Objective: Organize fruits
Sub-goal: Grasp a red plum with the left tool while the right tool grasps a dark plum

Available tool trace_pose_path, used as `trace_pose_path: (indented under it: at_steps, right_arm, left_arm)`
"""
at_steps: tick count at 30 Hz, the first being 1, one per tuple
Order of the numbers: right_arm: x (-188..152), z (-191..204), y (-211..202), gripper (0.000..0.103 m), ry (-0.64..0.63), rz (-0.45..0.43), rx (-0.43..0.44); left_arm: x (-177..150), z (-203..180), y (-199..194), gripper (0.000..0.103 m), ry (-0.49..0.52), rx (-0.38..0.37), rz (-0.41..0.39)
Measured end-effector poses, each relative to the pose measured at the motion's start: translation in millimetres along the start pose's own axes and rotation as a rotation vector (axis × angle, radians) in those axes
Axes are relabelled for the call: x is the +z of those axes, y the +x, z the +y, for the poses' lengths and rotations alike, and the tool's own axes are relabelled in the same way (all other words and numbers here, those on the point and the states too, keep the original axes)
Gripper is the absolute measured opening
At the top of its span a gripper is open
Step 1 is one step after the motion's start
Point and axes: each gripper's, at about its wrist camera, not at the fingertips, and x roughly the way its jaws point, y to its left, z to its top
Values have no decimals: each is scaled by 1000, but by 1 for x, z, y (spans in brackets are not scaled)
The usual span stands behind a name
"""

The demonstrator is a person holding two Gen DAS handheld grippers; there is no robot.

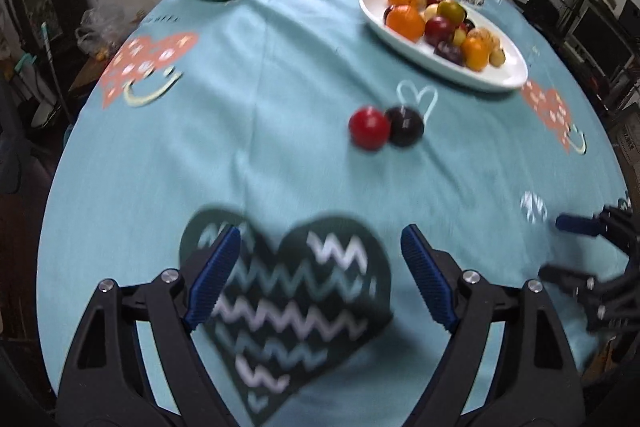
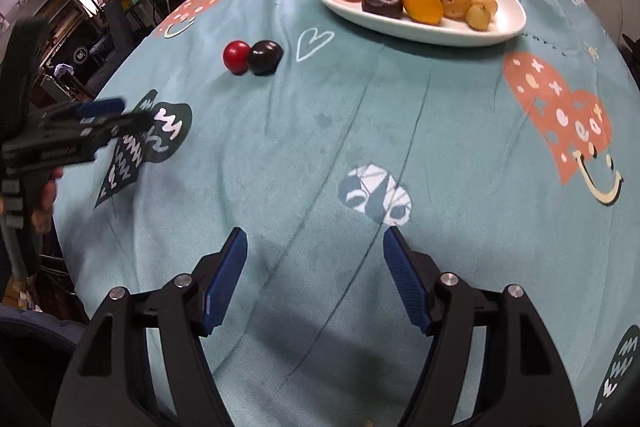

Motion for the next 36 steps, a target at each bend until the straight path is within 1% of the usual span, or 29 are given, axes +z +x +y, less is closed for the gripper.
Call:
trace_pose_path:
  at_steps: [1, 2, 3, 4, 5, 6, 7, 9, 12, 15, 16, 17, 19, 20, 21, 23, 24, 27, 29, 30, 31, 32, 33, 36]
  right_arm:
    - [3, 1, 0, 71, 0, 3, -6]
    - [4, 1, 0, 71, 0, 6, -9]
    - [6, 2, 1, 71, -1, 10, -14]
    - [8, 2, 1, 71, -3, 14, -17]
    - [8, 2, 1, 71, -5, 18, -20]
    - [8, 1, 1, 71, -5, 21, -21]
    - [8, 1, 2, 71, -5, 27, -20]
    - [9, 1, 6, 71, -1, 32, -22]
    - [14, 2, 12, 71, 2, 39, -25]
    - [27, 7, 17, 71, -22, 33, -27]
    - [32, 8, 18, 71, -31, 28, -27]
    - [38, 10, 18, 71, -40, 21, -26]
    - [52, 13, 19, 71, -58, -2, -29]
    - [58, 13, 19, 71, -66, -12, -32]
    - [64, 15, 19, 71, -76, -19, -39]
    - [75, 19, 20, 71, -105, -40, -51]
    - [81, 21, 22, 71, -125, -48, -57]
    - [93, 28, 29, 71, -171, -65, -54]
    - [98, 32, 35, 71, -188, -61, -50]
    - [100, 33, 38, 71, -193, -56, -49]
    - [101, 35, 40, 71, -196, -54, -43]
    - [102, 36, 41, 71, -198, -54, -36]
    - [102, 37, 43, 71, -205, -53, -30]
    - [102, 37, 46, 71, -211, -46, -23]
  left_arm:
    - [11, -1, 8, 81, -5, -7, -1]
    - [21, -1, 16, 75, -15, -23, 1]
    - [32, 1, 27, 69, -45, -65, 19]
    - [39, 3, 34, 65, -74, -90, 34]
    - [46, 6, 41, 53, -108, -118, 52]
    - [51, 9, 48, 44, -147, -164, 75]
    - [56, 11, 53, 43, -187, -206, 91]
    - [62, 13, 59, 43, -229, -252, 107]
    - [68, 10, 72, 45, -234, -243, 138]
    - [75, 7, 76, 44, -241, -250, 134]
    - [78, 8, 77, 37, -246, -252, 137]
    - [80, 9, 77, 32, -259, -272, 144]
    - [82, 15, 77, 29, -279, -266, 154]
    - [83, 21, 73, 28, -293, -257, 136]
    - [85, 29, 67, 28, -296, -208, 110]
    - [87, 40, 59, 27, -261, -63, 94]
    - [87, 45, 56, 27, -237, -16, 91]
    - [82, 51, 49, 27, -202, 6, 74]
    - [77, 47, 48, 31, -159, 34, 43]
    - [75, 48, 49, 38, -155, 23, 33]
    - [75, 51, 49, 42, -160, 12, 28]
    - [74, 54, 50, 51, -167, 8, 26]
    - [74, 57, 51, 56, -171, 11, 25]
    - [79, 56, 52, 57, -155, 17, 18]
